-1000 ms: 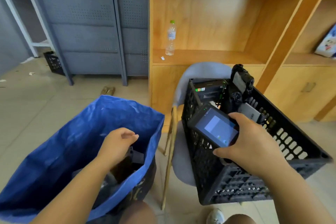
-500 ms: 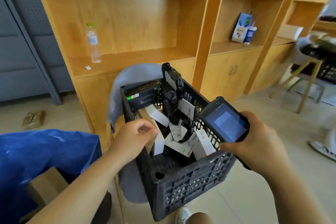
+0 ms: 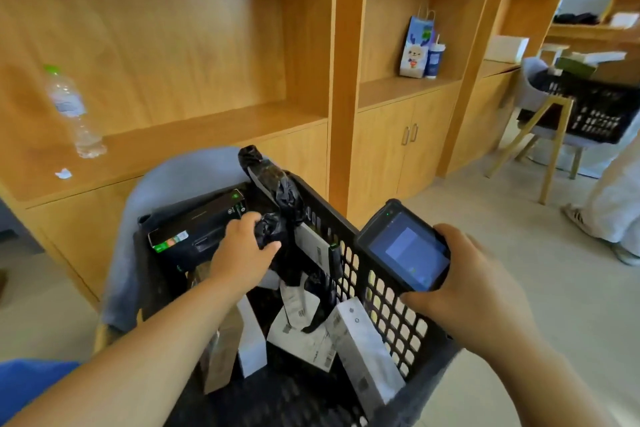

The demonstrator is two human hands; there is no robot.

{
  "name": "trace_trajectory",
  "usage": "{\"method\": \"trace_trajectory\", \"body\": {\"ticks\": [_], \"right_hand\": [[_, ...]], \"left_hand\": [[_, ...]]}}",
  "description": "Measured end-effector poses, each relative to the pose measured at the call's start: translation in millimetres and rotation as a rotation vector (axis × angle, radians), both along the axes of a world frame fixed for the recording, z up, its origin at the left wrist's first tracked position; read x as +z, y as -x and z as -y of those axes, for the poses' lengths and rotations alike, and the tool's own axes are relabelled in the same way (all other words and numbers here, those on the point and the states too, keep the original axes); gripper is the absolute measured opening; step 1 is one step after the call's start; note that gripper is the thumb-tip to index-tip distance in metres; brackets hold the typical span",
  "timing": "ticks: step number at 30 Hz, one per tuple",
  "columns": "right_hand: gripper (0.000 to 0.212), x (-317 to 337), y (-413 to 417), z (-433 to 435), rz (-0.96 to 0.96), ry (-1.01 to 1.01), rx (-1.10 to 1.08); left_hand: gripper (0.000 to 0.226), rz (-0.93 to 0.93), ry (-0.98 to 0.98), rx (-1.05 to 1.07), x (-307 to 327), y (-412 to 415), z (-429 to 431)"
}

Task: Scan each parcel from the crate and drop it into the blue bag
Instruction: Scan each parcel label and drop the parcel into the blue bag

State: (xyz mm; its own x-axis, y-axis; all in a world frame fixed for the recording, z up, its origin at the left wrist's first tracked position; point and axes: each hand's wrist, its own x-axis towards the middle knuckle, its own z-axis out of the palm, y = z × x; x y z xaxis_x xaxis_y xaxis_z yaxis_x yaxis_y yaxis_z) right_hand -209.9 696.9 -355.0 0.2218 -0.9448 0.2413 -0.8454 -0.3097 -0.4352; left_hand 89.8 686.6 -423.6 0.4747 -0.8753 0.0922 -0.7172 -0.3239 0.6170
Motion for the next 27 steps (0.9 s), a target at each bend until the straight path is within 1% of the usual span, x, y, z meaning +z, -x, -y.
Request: {"method": "trace_trajectory", "body": {"ticks": [2,4,6,8,9,10,11,13,15,17,19,24,27], "right_hand": [[0.074,-1.1,-7.0,17.6,-0.006,0.012,0.017],[0.076,-2.0,-13.6,32.3,0.003,0.022,0.023],[0.075,-3.1,-19.4,43.5,0.014,0.041,0.021],[0.076,-3.9,-23.6,51.2,0.014,0.055,0.029],[0.076,-4.1,-25.3,54.2,0.017,0.055,0.033],[0.077,-4.1,-26.6,56.2,0.020,0.050,0.037],[0.078,-3.9,-27.8,57.0,0.020,0.041,0.039],[0.078,-3.5,-28.9,56.2,0.017,0.022,0.042],[0.076,-3.2,-28.2,52.1,0.022,0.012,0.049],[0.077,-2.1,-25.2,46.5,0.016,0.008,0.050],[0.080,-0.2,-21.6,39.8,0.003,-0.002,0.050],[0.078,7.9,-13.7,12.1,0.044,0.017,0.046],[0.076,11.7,-9.0,-9.9,0.081,0.006,0.055]], "left_hand": [[0.076,0.046,0.064,0.030,6.7,-9.5,24.8],[0.085,0.119,0.093,0.005,15.7,-16.8,48.3],[0.087,0.162,0.078,-0.029,24.6,-19.1,69.8],[0.086,0.105,-0.010,-0.036,31.7,-16.9,89.4],[0.083,0.045,-0.061,-0.018,34.3,-15.1,97.7],[0.076,-0.013,-0.097,0.012,36.0,-12.4,104.4],[0.062,-0.049,-0.104,0.052,37.0,-10.4,109.3],[0.034,-0.057,-0.039,0.143,36.6,-8.4,112.4],[0.021,-0.047,0.071,0.201,31.4,-10.7,105.7],[0.015,-0.049,0.176,0.193,26.5,-15.7,91.2],[0.013,-0.038,0.251,0.134,25.6,-20.3,72.3],[0.019,0.125,0.394,-0.058,40.4,-20.7,13.0],[0.020,0.130,0.447,-0.095,57.3,-15.8,-27.6]]}}
